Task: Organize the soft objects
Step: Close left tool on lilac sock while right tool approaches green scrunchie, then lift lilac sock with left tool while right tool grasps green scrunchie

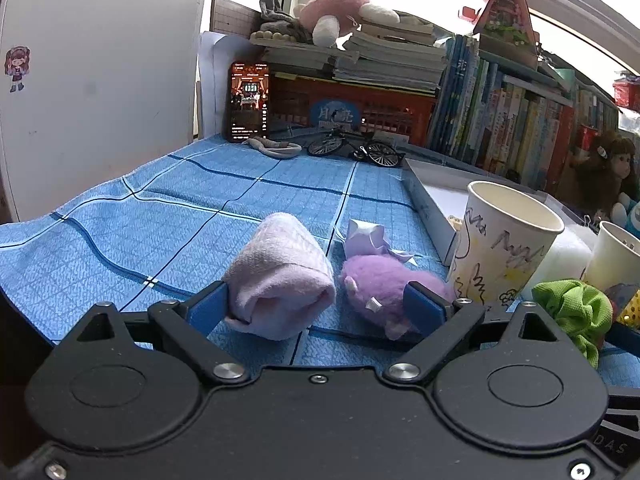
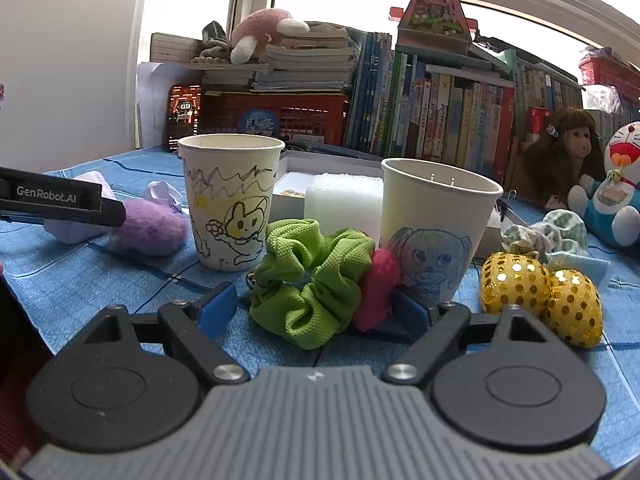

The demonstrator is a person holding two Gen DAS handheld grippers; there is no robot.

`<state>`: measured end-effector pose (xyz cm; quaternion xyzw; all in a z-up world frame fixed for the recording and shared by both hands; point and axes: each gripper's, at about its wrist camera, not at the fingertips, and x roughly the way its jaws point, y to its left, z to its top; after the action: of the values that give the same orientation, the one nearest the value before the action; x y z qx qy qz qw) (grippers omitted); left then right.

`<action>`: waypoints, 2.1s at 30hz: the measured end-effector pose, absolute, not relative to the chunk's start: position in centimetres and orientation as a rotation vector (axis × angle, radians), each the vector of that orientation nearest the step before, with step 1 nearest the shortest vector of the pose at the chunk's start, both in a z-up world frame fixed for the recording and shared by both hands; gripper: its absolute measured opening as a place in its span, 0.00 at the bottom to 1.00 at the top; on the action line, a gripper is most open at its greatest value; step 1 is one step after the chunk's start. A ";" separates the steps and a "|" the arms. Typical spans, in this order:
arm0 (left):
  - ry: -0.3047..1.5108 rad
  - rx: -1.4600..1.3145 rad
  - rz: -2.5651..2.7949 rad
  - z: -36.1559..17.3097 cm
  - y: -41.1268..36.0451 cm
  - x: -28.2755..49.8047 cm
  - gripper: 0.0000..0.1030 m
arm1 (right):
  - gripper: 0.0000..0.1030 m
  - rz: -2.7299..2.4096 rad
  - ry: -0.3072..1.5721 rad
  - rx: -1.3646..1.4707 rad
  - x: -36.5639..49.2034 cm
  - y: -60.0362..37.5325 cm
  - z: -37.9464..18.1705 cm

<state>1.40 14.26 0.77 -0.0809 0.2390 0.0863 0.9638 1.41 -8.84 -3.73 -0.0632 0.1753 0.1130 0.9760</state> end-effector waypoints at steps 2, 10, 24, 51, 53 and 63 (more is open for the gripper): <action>0.479 -0.167 0.176 0.8 14.4 1.5 0.91 | 0.84 0.225 0.358 -0.124 1.6 -8.8 -3.8; 0.441 -0.219 0.150 1.2 14.9 1.0 0.91 | 0.70 0.223 0.368 -0.093 1.8 -9.3 -3.7; 0.458 -0.185 0.182 0.8 14.8 2.1 0.90 | 0.53 0.238 0.373 -0.080 0.9 -9.6 -3.0; 0.392 -0.144 0.142 5.2 13.6 1.4 0.26 | 0.16 0.245 0.326 -0.062 -0.8 -10.9 -0.8; 0.386 -0.146 0.125 5.8 13.2 1.5 0.26 | 0.14 0.248 0.313 -0.063 -1.1 -11.0 -0.5; 0.379 -0.122 0.080 6.8 11.4 1.8 0.26 | 0.66 0.205 0.345 -0.071 0.1 -11.7 -1.4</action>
<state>1.82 11.36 6.81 -0.0604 0.1883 0.0396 0.9794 0.13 -11.73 -1.41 -0.0352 0.1715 0.1020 0.9793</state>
